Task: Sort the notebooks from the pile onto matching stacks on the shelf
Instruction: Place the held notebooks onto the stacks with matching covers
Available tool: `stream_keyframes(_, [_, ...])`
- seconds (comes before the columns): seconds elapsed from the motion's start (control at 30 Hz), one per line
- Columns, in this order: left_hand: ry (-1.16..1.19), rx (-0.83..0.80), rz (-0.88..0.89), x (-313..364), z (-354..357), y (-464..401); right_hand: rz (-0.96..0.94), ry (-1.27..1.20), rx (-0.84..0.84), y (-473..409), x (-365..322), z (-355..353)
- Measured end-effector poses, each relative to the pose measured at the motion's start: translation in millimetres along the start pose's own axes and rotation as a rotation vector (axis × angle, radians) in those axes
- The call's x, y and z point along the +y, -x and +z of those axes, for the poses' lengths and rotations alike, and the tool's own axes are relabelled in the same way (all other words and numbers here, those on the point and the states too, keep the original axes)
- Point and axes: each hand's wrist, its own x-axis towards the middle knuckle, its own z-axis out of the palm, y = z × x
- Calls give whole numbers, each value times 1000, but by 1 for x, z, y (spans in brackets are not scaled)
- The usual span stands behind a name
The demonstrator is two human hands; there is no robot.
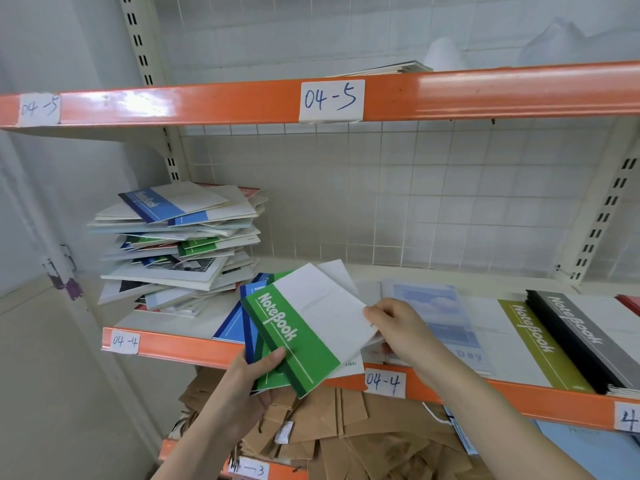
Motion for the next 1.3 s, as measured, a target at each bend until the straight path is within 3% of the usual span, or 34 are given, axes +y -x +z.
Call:
stream_keyframes(0.23, [-3, 114, 63, 13, -16, 4, 6, -332, 454, -18, 4, -21])
stream_keyframes(0.33, [-52, 184, 83, 15, -31, 6, 7, -381, 534, -23, 14, -23])
stream_keyframes(0.47, [-86, 248, 95, 14, -47, 10, 32, -197, 343, -24, 25, -11])
stream_keyframes(0.77, [12, 300, 142, 17, -60, 14, -110, 805, 79, -17, 25, 14])
stream_keyframes(1.1, [33, 333, 142, 21, -69, 19, -175, 1061, 27, -21, 10, 9])
stream_keyframes(1.2, [39, 343, 139, 20, -71, 19, -241, 997, 105, -26, 4, 11])
stream_keyframes(1.3, [36, 347, 138, 19, -72, 18, -326, 924, -15, -31, 7, 26])
